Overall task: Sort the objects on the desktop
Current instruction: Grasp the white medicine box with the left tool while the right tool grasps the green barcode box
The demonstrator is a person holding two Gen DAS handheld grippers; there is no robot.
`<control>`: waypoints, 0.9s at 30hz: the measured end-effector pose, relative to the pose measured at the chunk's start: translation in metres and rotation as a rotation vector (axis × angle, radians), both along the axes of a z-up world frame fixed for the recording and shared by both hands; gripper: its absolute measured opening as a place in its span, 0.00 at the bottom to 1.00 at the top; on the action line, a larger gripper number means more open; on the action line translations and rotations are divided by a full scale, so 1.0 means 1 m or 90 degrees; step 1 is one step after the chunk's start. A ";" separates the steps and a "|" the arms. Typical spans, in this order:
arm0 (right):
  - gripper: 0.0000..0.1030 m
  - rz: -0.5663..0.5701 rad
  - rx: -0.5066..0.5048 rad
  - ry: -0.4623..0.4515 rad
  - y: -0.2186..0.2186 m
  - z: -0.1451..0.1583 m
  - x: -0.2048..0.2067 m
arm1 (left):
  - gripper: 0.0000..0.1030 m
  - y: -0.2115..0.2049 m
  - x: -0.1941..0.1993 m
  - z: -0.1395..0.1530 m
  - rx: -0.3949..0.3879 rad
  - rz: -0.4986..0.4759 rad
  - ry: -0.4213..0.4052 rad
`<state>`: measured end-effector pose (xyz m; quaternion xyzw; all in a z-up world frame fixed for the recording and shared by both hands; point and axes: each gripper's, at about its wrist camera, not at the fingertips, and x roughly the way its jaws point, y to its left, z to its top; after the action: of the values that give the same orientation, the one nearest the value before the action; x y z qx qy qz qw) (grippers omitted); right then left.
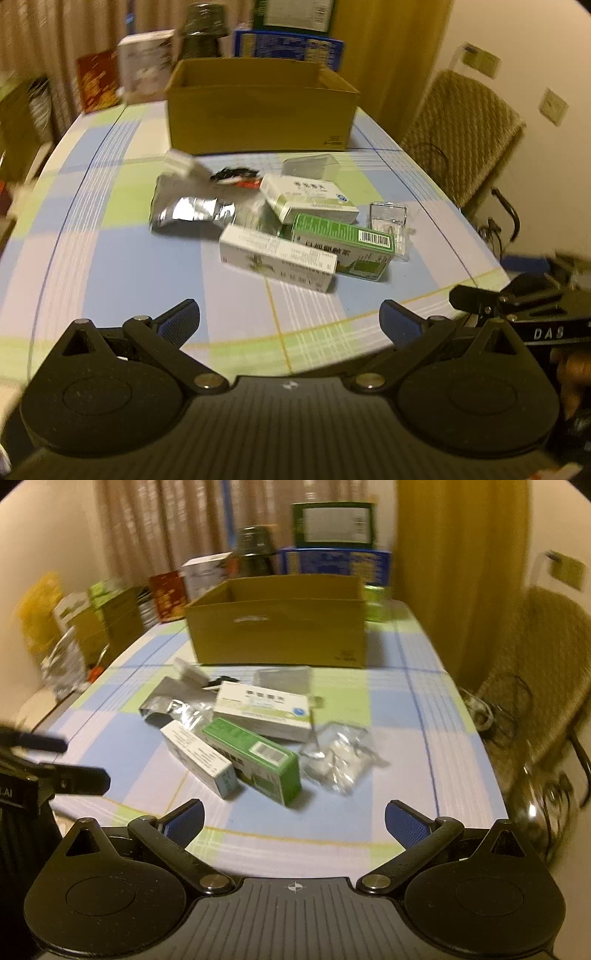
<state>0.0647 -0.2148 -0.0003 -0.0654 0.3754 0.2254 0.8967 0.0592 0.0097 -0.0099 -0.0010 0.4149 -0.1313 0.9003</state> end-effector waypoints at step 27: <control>0.45 0.372 -0.210 0.051 0.079 -0.076 0.107 | 0.65 -0.037 0.117 -0.083 0.309 -0.606 -0.029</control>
<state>0.1721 -0.1358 -0.0767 -0.3053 0.4068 0.4115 0.7563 0.1758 -0.0278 -0.0928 0.3981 0.3686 -0.4253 0.7244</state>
